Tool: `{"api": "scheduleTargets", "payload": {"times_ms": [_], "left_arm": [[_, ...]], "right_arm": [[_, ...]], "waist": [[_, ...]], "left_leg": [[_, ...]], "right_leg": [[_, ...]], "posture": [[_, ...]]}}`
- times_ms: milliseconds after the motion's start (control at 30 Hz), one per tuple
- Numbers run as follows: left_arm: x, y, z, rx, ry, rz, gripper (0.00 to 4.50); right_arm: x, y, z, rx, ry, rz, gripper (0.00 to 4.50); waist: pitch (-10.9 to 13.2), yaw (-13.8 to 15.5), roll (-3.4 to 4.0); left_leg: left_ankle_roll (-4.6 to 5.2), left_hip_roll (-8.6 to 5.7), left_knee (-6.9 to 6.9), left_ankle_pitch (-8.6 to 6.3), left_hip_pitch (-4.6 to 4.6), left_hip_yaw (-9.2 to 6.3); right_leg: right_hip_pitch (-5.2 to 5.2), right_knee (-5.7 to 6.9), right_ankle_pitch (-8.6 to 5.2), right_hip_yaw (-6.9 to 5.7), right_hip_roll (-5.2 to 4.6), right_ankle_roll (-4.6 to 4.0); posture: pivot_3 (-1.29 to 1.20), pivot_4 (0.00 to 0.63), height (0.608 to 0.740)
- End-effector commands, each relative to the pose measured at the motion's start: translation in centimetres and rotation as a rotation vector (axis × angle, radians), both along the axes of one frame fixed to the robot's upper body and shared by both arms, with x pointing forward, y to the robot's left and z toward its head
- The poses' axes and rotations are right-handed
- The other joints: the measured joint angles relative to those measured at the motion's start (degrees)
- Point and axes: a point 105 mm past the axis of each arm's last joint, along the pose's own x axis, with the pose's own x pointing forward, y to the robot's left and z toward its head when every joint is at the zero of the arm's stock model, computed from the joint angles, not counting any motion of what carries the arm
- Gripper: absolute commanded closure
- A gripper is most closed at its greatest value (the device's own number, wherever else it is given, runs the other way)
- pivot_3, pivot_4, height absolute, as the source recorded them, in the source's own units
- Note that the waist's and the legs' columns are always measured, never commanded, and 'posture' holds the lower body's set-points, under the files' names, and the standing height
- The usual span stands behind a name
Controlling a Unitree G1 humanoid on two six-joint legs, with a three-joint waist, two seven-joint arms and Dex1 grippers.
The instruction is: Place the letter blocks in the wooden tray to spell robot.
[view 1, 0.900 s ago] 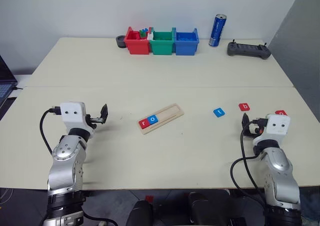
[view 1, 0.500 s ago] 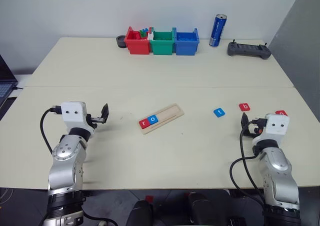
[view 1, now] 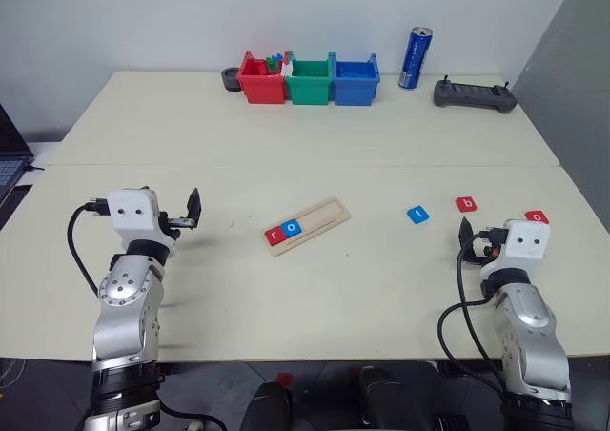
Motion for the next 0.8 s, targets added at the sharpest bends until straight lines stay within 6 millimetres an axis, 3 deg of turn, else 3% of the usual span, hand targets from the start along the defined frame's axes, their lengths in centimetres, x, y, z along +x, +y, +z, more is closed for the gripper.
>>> {"api": "scheduleTargets", "payload": {"times_ms": [33,233,400,500,567,633,733,800], "left_arm": [[-0.1,0.5,1.3,0.010,-0.045,0.019,0.00],[-0.2,0.0,1.6,-0.025,-0.073,-0.035,0.00],[-0.3,-2.4,1.9,-0.021,-0.070,-0.250,0.00],[-0.4,-4.5,1.2,0.042,0.016,-0.467,0.00],[-0.8,-6.0,0.3,0.077,0.099,-0.625,0.00],[-1.3,-7.2,-0.5,0.105,0.171,-0.752,0.00],[-1.8,-8.7,-1.5,0.116,0.263,-0.898,0.00],[-1.6,-9.0,-2.2,0.145,0.302,-0.935,0.00]], "right_arm": [[0.0,0.2,1.3,-0.004,-0.046,0.006,0.03],[0.1,0.3,1.5,-0.007,-0.049,0.013,0.03],[0.1,0.7,1.8,-0.011,-0.058,0.057,0.03],[-0.1,4.2,2.0,0.054,-0.039,0.309,0.03],[-1.2,8.1,2.5,0.086,-0.001,0.580,0.03],[-2.9,11.1,2.7,0.013,0.053,0.814,0.03],[-5.4,13.7,2.3,-0.097,0.141,1.057,0.03],[-6.3,14.4,2.3,-0.118,0.169,1.129,0.03]], "waist": [[0.00,0.00,0.00],[0.00,0.00,0.00],[0.00,-0.02,0.00],[0.00,-0.13,0.01],[0.03,-0.25,0.05],[0.05,-0.30,0.08],[0.04,-0.24,0.05],[0.04,-0.14,0.05]], "left_leg": [[0.00,0.00,0.00,0.00,0.00,0.00],[0.00,0.00,0.00,0.00,0.00,0.00],[0.00,0.00,0.00,0.00,0.00,0.01],[0.00,0.00,0.00,0.00,0.00,0.01],[0.01,0.01,-0.01,0.00,0.02,0.02],[0.02,0.02,-0.02,-0.01,0.03,0.02],[0.02,0.02,-0.01,-0.01,0.02,-0.01],[0.02,0.01,0.00,-0.01,0.01,-0.02]], "right_leg": [[0.00,0.00,0.00,0.00,0.00,0.00],[0.00,0.00,0.00,0.00,0.00,0.00],[0.00,0.00,0.00,0.00,0.00,0.00],[0.00,0.00,0.00,0.00,0.02,0.00],[0.00,0.01,-0.01,0.01,0.04,0.00],[0.00,0.00,-0.01,0.01,0.05,0.01],[0.02,-0.04,-0.06,-0.03,0.05,0.09],[0.03,-0.05,-0.11,-0.03,0.06,0.17]], "posture": [[0.00,0.150,0.740],[0.00,0.150,0.740],[0.00,0.150,0.740],[0.00,0.150,0.740],[0.00,0.150,0.740],[0.00,0.150,0.740],[0.00,0.150,0.740],[0.00,0.150,0.740]]}}
